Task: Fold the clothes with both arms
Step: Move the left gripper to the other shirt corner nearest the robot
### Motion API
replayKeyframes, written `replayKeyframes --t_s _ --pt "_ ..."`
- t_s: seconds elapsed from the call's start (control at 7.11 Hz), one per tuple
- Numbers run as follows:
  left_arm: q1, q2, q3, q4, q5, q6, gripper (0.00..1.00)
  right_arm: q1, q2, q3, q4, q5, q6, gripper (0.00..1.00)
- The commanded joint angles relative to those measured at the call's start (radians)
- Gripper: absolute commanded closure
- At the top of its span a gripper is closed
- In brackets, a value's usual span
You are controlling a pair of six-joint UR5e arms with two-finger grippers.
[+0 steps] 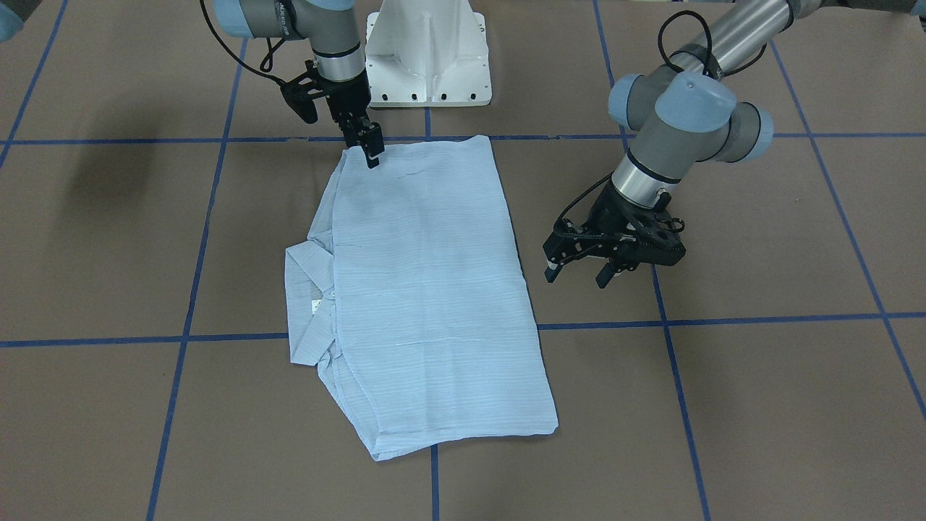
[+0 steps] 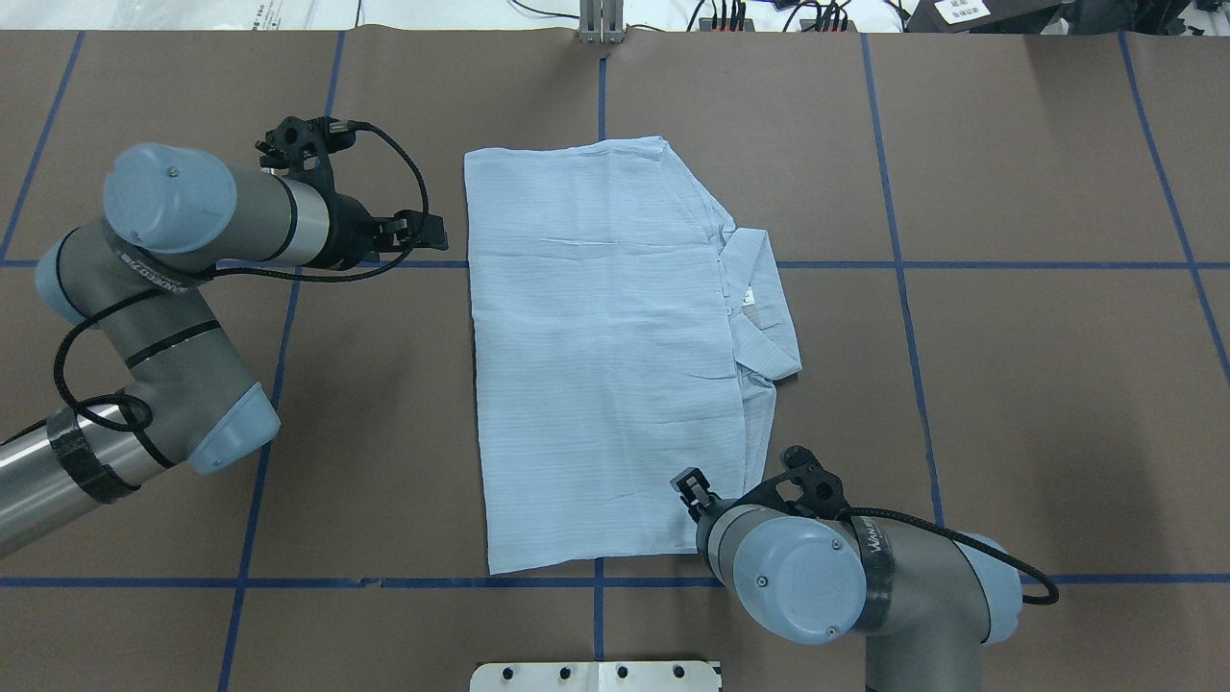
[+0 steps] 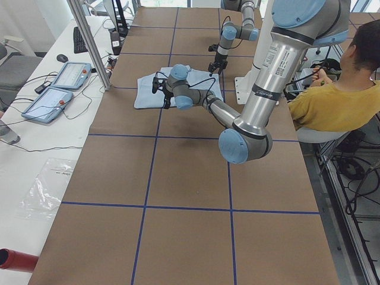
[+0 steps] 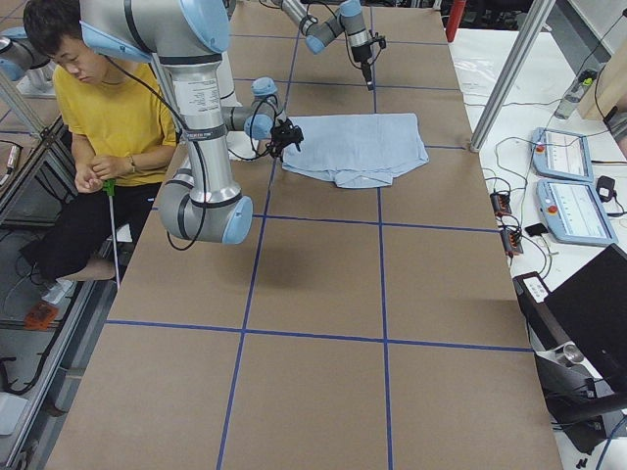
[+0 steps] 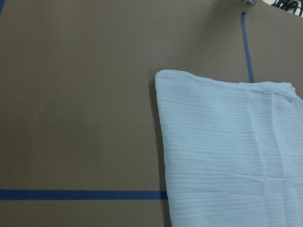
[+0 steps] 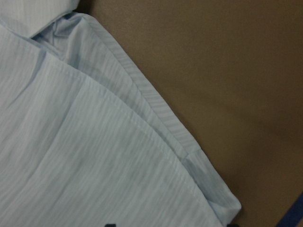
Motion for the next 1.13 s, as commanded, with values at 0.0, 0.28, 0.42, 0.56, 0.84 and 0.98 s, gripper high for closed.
replayKeyframes --t_s 0.0,0.28,0.42,0.56,0.84,0.98 --pt "0.012 0.001 0.000 0.000 0.007 -0.008 0.01 -0.013 0.001 0.008 -0.055 -0.003 0.002 0.20" --pt "0.013 -0.001 0.004 -0.004 0.006 -0.012 0.01 -0.014 -0.004 0.002 -0.055 0.000 0.001 0.25" --pt "0.013 0.001 0.007 -0.006 0.006 -0.012 0.01 -0.016 -0.016 0.002 -0.055 -0.001 0.002 0.26" --pt "0.013 0.001 0.006 -0.006 0.006 -0.012 0.01 -0.018 -0.015 0.005 -0.057 -0.001 0.002 0.31" --pt "0.013 0.001 0.004 -0.006 0.006 -0.012 0.01 -0.018 -0.015 0.002 -0.057 -0.001 0.004 0.69" --pt "0.013 -0.001 0.004 -0.006 0.006 -0.014 0.01 -0.018 -0.015 0.003 -0.055 -0.001 0.004 1.00"
